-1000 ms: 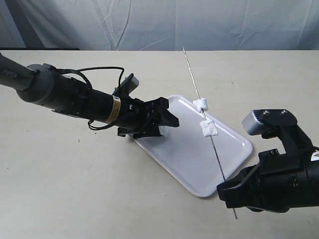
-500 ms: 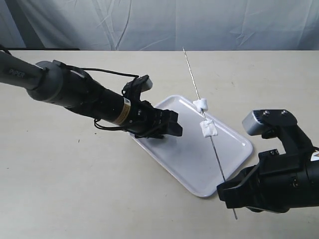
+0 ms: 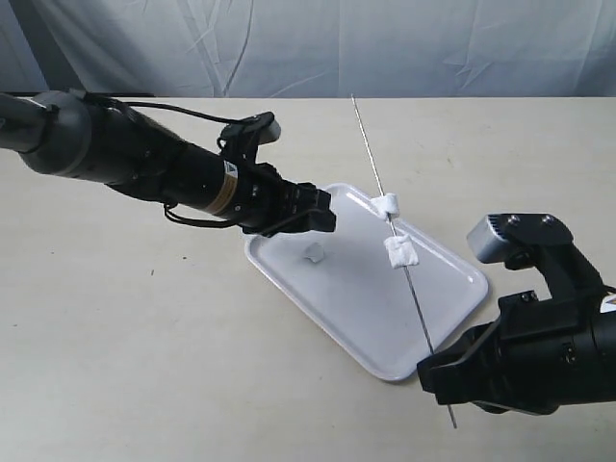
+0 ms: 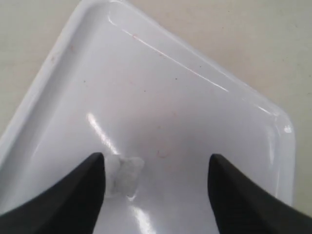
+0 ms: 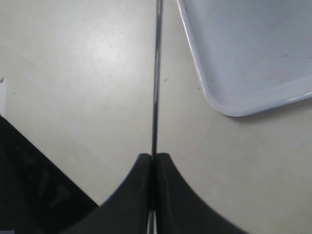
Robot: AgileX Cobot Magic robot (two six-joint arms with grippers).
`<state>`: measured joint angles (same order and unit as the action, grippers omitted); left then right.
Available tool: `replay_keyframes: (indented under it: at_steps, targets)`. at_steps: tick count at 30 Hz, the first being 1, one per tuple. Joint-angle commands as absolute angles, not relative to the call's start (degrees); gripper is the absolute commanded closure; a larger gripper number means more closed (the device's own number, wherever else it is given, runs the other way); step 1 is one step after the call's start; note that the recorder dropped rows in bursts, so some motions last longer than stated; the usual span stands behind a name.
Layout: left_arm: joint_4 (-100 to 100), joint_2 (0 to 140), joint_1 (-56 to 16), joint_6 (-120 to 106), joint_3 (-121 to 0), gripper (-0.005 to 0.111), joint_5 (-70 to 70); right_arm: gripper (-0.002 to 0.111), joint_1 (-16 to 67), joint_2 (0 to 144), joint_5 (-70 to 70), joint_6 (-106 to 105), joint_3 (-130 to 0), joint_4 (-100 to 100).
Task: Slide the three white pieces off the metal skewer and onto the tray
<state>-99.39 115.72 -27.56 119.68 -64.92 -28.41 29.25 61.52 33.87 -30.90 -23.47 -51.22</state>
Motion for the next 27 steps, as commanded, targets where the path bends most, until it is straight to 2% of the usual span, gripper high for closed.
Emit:
replay_keyframes:
  at_steps: [1, 5, 9, 18, 27]
  targets:
    - [-99.9, 113.3, -27.5, 119.9, -65.1, 0.048, -34.5, 0.109, 29.3, 61.0, 34.0, -31.3, -23.3, -51.6]
    - [-96.0, 109.9, -27.5, 119.9, -65.1, 0.048, -43.1, 0.109, 29.3, 61.0, 33.6, -31.3, -23.3, -51.6]
    - [-96.3, 106.6, -26.3, 119.9, -65.1, 0.048, -45.2, 0.109, 29.3, 60.9, 33.1, -31.4, -23.3, -51.6]
    - [-81.4, 106.0, -17.9, 119.9, -60.9, 0.048, -62.0, 0.109, 29.3, 60.9, 31.7, -31.4, -25.0, -51.6]
    - [-72.3, 106.0, -19.2, 119.8, -56.7, 0.048, -68.0, 0.109, 29.3, 60.9, 30.1, -31.4, -27.1, -51.6]
